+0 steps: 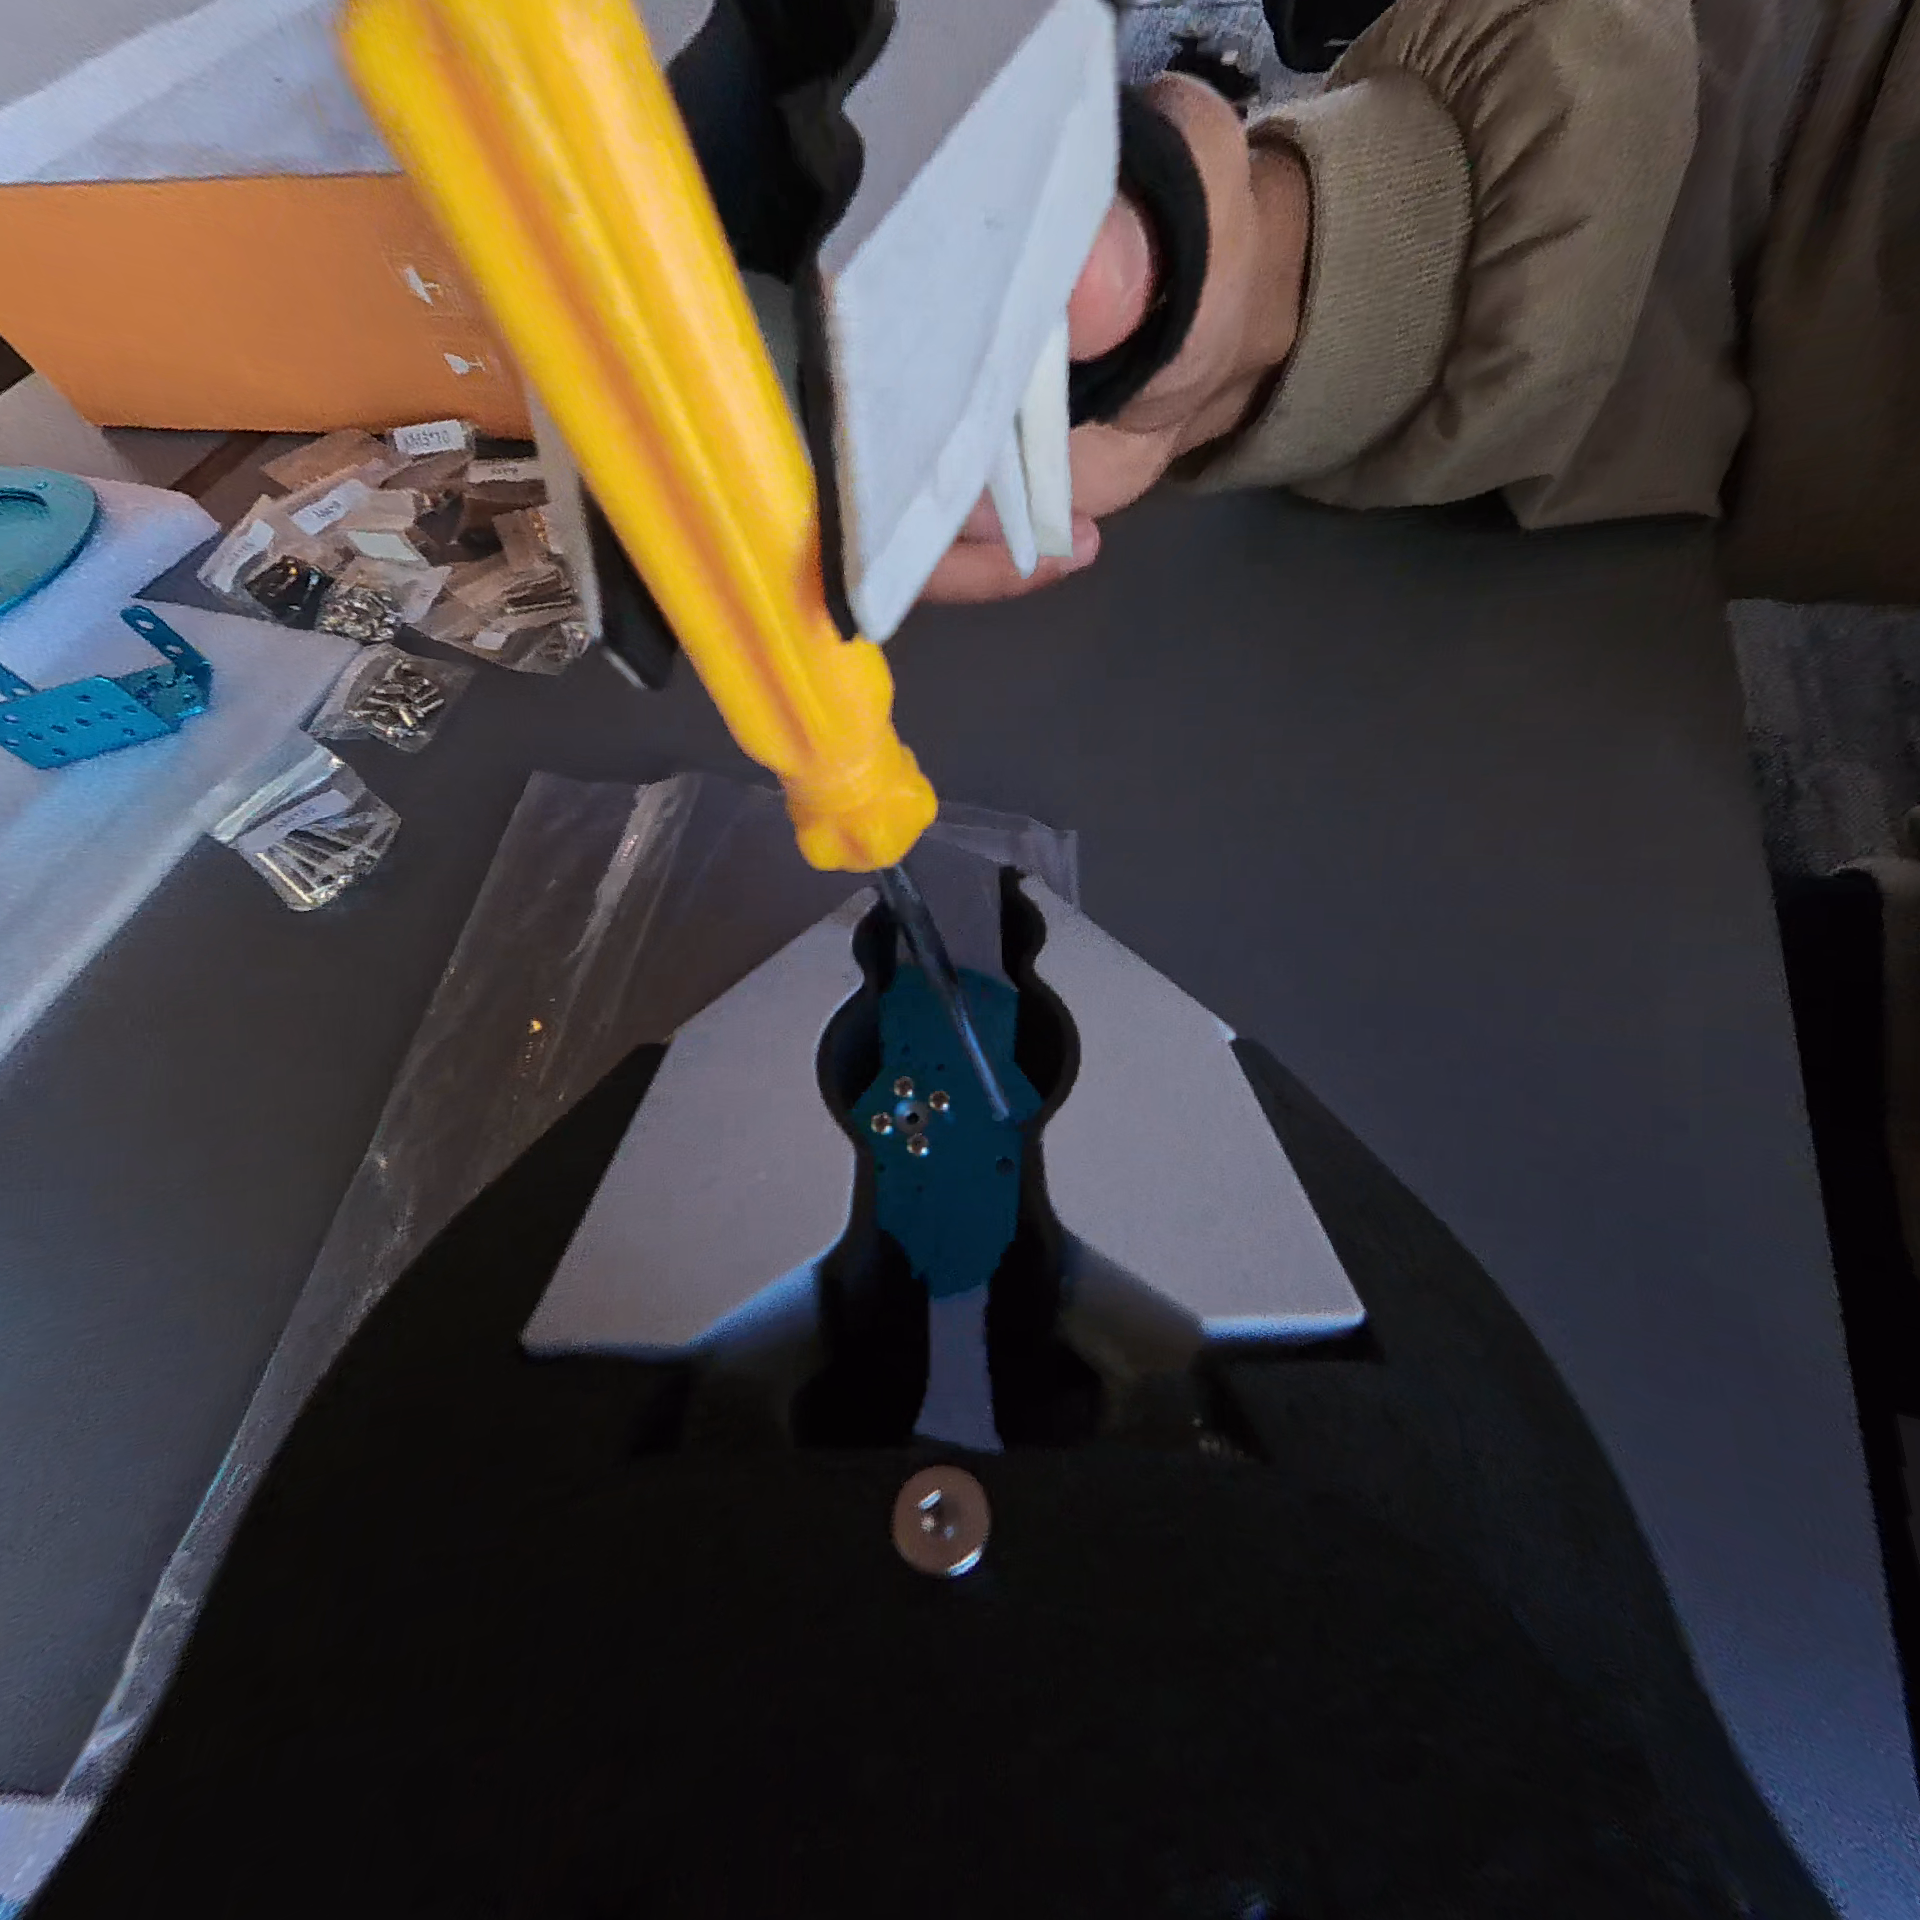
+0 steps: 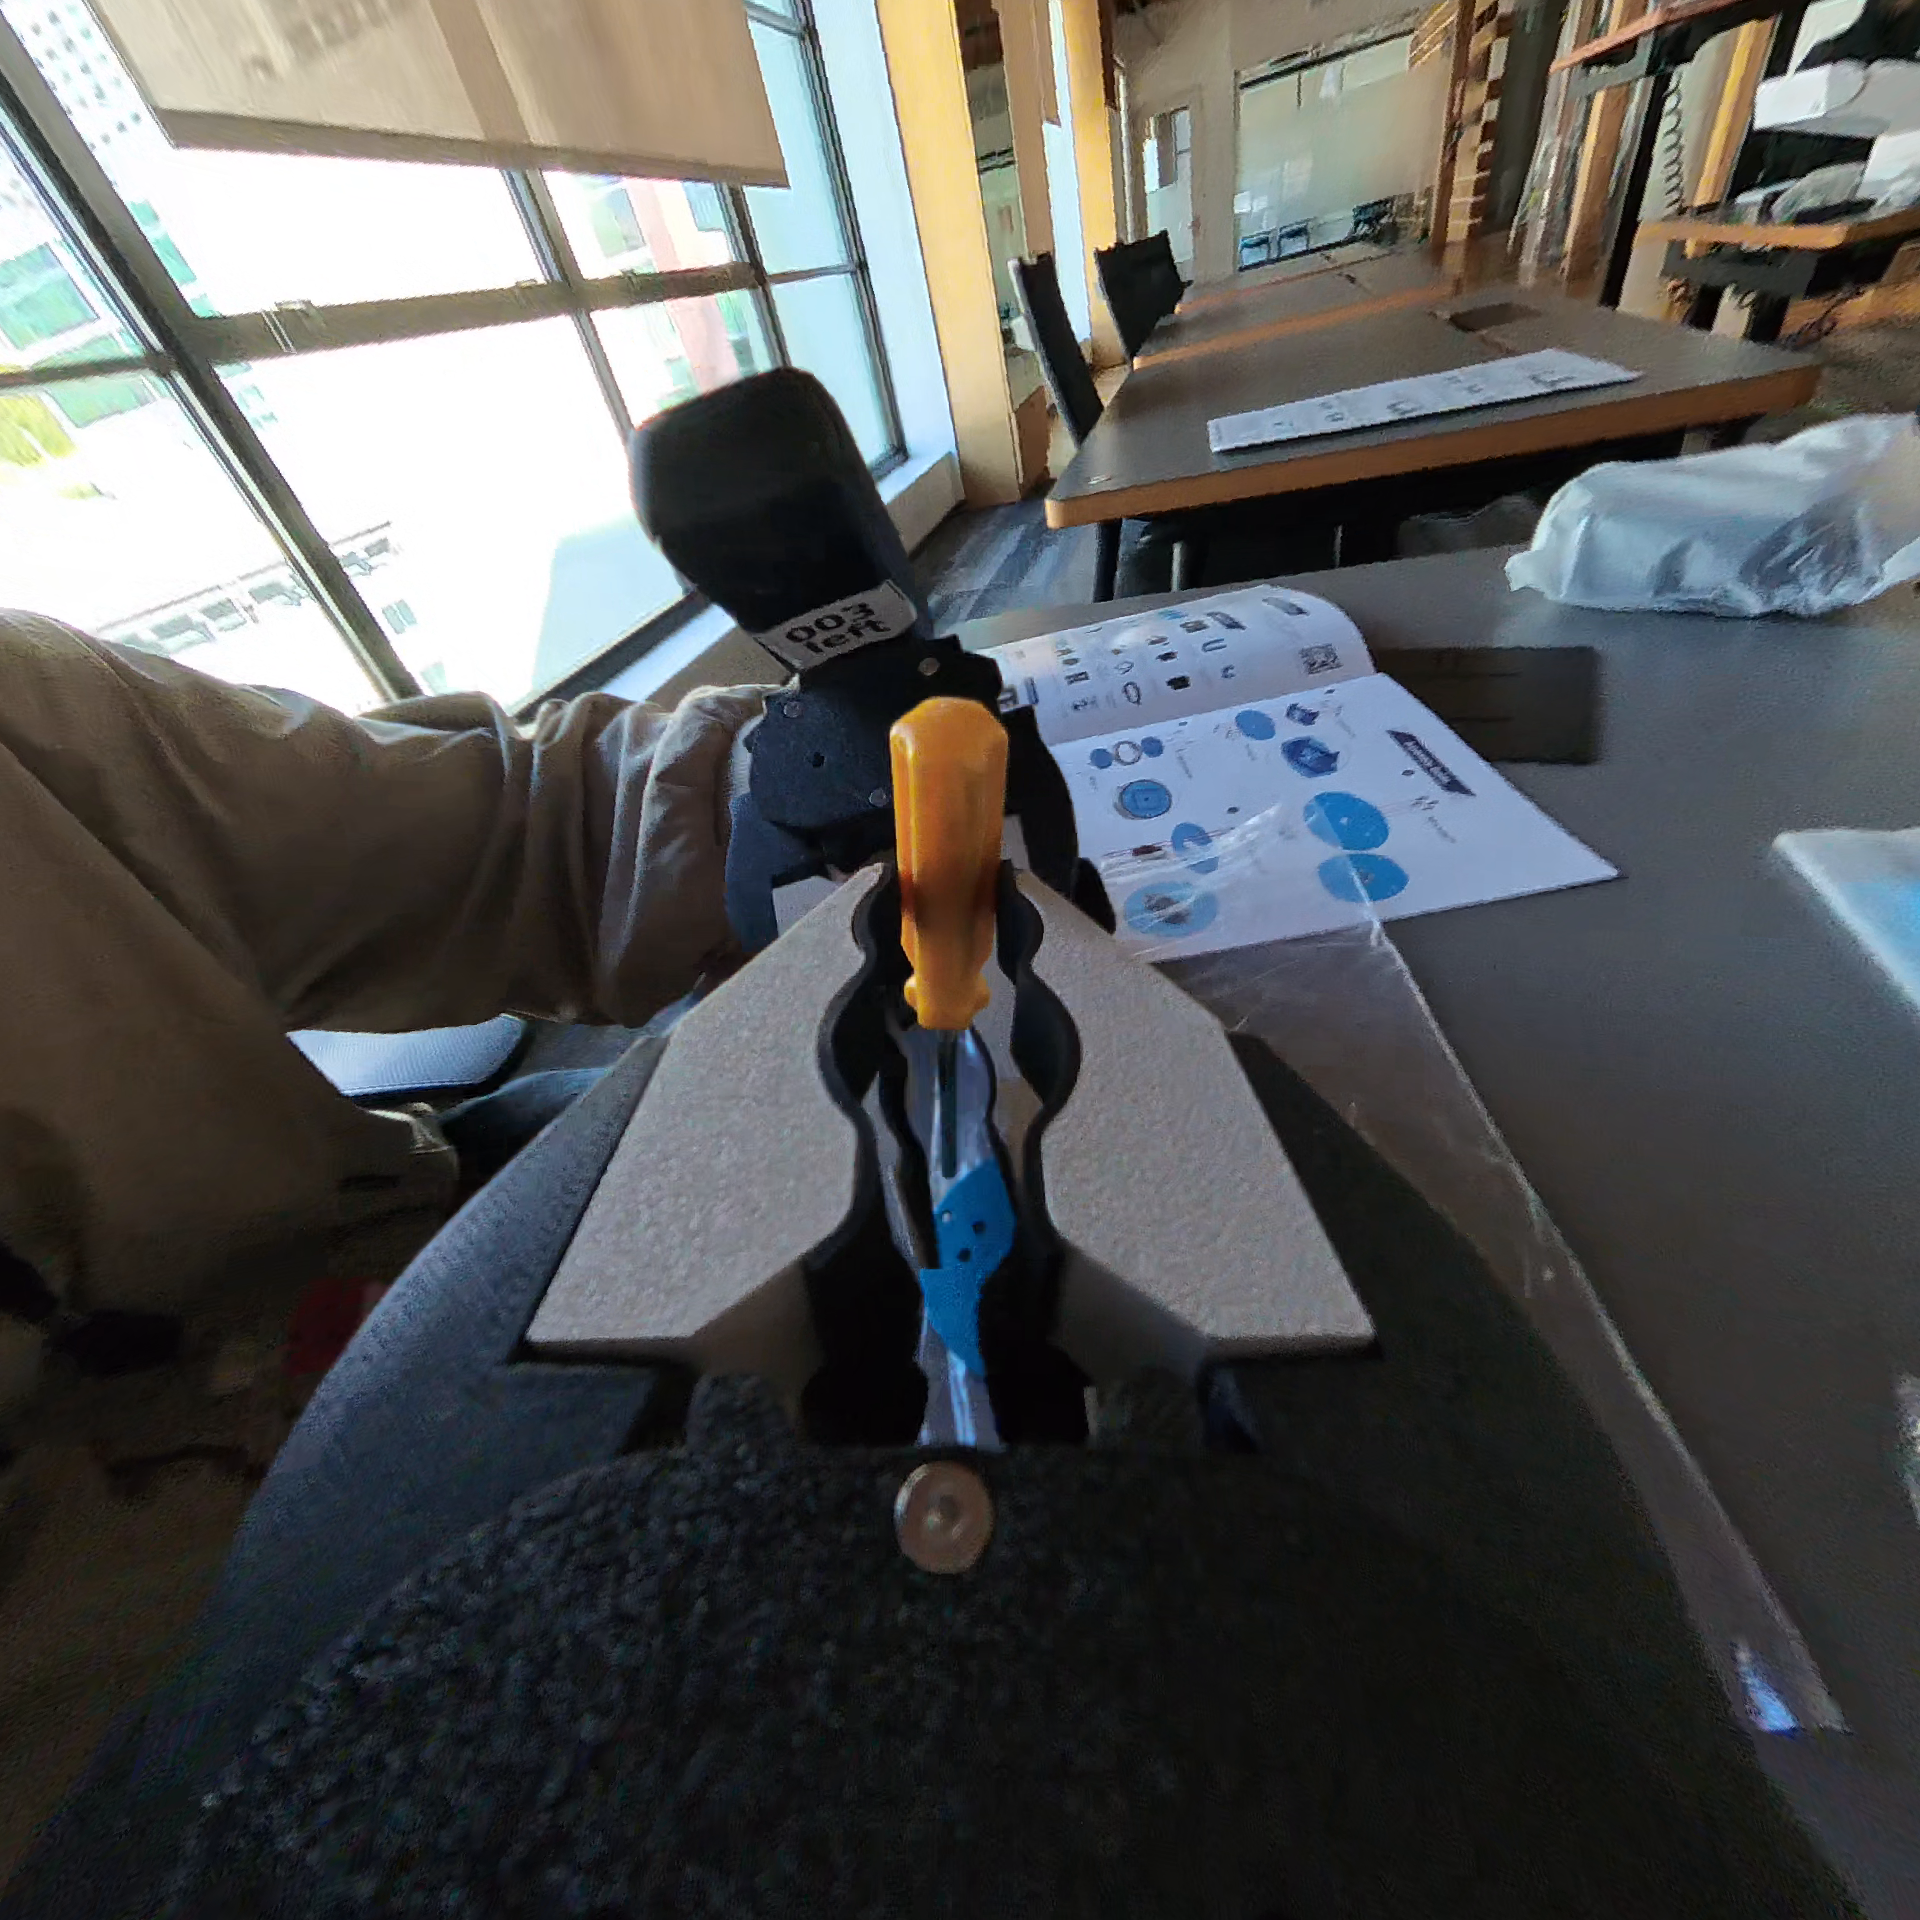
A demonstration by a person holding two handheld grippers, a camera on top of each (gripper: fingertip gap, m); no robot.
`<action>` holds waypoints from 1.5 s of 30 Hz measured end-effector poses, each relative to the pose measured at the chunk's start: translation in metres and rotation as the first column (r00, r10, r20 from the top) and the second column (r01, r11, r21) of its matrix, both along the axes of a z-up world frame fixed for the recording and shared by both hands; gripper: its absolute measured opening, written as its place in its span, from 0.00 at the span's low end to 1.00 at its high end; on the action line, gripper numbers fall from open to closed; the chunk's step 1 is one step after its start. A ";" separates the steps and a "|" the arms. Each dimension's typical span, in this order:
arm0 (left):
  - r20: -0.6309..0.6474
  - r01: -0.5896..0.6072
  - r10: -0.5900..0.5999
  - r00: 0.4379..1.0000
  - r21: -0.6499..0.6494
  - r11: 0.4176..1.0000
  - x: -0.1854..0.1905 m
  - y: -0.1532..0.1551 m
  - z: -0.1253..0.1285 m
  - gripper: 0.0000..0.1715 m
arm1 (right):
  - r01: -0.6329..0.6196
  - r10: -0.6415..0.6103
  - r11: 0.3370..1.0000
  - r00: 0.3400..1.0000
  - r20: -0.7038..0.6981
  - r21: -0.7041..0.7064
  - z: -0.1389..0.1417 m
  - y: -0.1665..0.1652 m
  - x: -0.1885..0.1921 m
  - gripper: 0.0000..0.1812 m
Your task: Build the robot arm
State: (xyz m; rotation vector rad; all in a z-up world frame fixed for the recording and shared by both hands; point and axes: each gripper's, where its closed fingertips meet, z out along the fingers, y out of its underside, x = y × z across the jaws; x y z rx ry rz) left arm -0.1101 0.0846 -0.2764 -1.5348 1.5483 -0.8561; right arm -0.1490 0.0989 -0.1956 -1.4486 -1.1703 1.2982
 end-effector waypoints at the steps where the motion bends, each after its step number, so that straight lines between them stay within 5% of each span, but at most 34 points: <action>1: 0.018 0.006 -0.005 1.000 -0.016 1.000 0.001 0.002 0.003 0.06 | 0.009 -0.009 1.000 1.000 0.000 0.025 0.002 0.002 0.000 0.09; 3: 0.069 0.015 -0.011 0.998 -0.047 0.999 0.003 0.005 0.007 0.03 | 0.010 -0.010 0.999 1.000 0.020 0.038 -0.001 0.006 0.001 0.09; 6: 0.090 -0.029 0.035 0.995 -0.061 0.998 0.000 0.017 0.006 0.14 | 0.043 -0.045 0.997 0.998 0.038 0.067 -0.005 0.015 0.007 0.09; 8: 0.084 -0.020 0.024 0.996 -0.046 0.999 -0.001 0.016 0.005 0.03 | 0.035 -0.035 0.998 0.999 0.016 0.050 -0.001 0.015 0.009 0.09; 21: -0.030 -0.048 0.050 0.998 0.067 0.997 -0.013 0.019 -0.012 0.08 | 0.031 -0.049 0.989 0.990 0.130 0.144 -0.022 0.007 0.001 0.09; 45: -0.042 -0.001 0.001 0.999 0.004 1.000 -0.016 0.010 -0.014 0.02 | 0.007 -0.032 0.988 0.986 0.161 0.155 -0.023 0.001 -0.001 0.09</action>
